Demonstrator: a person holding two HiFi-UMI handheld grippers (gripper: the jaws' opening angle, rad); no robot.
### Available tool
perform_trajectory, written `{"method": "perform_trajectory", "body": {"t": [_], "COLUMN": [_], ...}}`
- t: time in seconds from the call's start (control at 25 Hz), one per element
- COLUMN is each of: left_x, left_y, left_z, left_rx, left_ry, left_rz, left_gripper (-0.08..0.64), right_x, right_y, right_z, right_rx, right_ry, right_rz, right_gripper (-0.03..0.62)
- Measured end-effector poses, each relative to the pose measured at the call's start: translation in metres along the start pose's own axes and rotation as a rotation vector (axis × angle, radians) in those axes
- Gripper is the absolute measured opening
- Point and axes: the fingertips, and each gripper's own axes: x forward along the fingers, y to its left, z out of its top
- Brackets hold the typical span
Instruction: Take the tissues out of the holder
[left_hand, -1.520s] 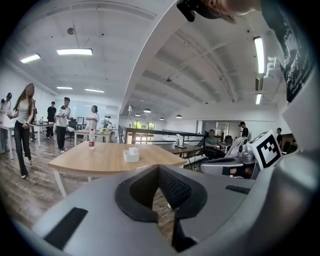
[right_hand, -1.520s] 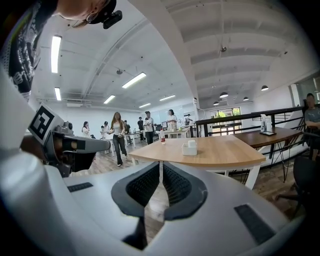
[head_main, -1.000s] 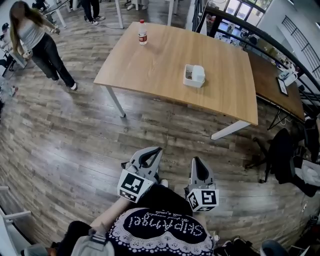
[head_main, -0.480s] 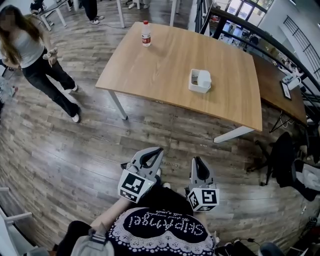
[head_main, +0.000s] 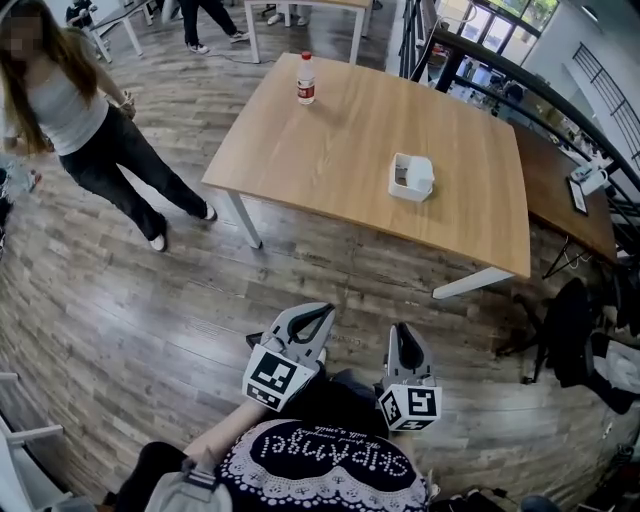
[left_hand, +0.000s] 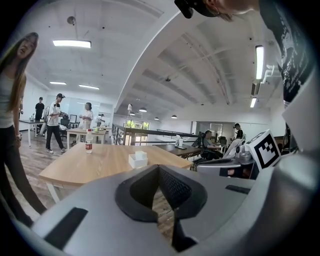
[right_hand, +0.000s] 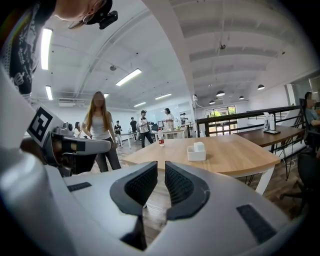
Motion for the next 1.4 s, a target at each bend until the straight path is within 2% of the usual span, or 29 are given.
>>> {"method": "perform_trajectory", "body": {"t": [0.44,1.4], "left_x": [0.009,0.076], "left_y": [-0.005,-0.015], "left_z": [-0.004,0.014], "left_rx": [-0.012,-0.017], "left_ry": [0.022,0.019], "left_rz": [-0.02,0.058], "left_gripper": [0.006,0.006], "right_x": [-0.001,0.029], "right_y": [-0.009,-0.076], "right_z": [-0.003,0.02], "right_rx": [0.021,0.015], "right_ry": [0.016,0.008], "right_rz": [-0.022,0.051], "right_gripper": [0.034,0.034]}}
